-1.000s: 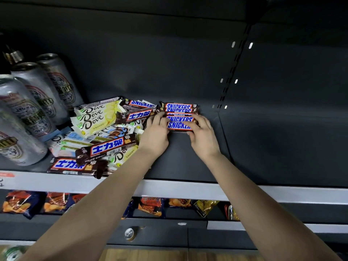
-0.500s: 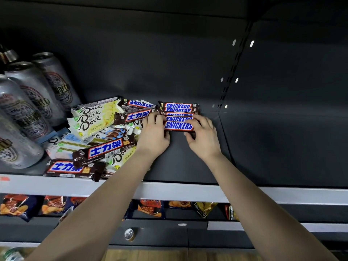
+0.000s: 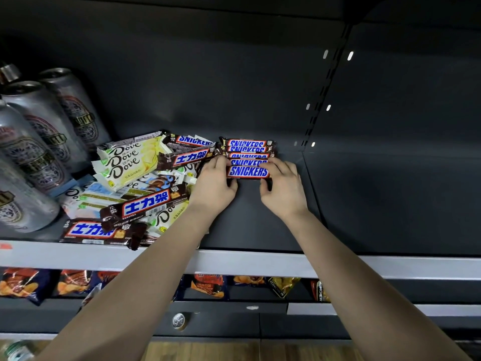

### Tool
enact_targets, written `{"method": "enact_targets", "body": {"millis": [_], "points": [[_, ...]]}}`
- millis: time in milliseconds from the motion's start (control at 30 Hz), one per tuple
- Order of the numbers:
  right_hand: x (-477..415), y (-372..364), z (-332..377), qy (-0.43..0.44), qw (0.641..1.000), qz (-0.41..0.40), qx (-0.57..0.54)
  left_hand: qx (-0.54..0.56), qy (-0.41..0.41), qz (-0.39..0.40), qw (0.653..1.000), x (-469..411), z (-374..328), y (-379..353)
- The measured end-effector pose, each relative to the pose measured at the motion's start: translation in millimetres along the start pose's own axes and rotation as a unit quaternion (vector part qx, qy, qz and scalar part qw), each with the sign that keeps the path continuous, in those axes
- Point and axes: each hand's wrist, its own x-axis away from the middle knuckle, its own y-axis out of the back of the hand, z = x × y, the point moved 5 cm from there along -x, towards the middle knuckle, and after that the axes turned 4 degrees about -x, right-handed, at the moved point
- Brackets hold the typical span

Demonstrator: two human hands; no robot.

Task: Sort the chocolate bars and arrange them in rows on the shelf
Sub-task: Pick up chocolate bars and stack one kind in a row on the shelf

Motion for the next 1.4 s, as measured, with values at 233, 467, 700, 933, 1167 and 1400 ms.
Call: {"method": "enact_targets", "body": {"millis": [233, 467, 700, 933, 1167, 1400], "points": [[-2, -6, -5, -0.027, 0.999, 0.037, -0.022, -0.027, -0.021, 0.010, 0.999, -1, -1, -3], [-2, -6, -7, -0.029, 0.999, 0.022, -0.036, -0.016, -0.023, 0.018, 0.999, -3, 1, -5], [-1, -3, -3, -0.013, 1.000, 0.008, 0.002, -0.031, -0.027, 0.007, 0.999, -2, -1, -5], [0, 3, 1, -0.007, 1.000, -0.020, 0.018, -0.054, -0.025, -0.021, 0.998, 0, -2, -3], [0, 4, 2, 0.001, 0.999, -0.030, 0.020, -0.063, -0.041, -0.069, 0.995, 3, -5, 2], [3, 6, 15, 0.040, 0.998, -0.048, 0.029, 0.071, -0.034, -0.106, 0.991, 4, -4, 14]]}}
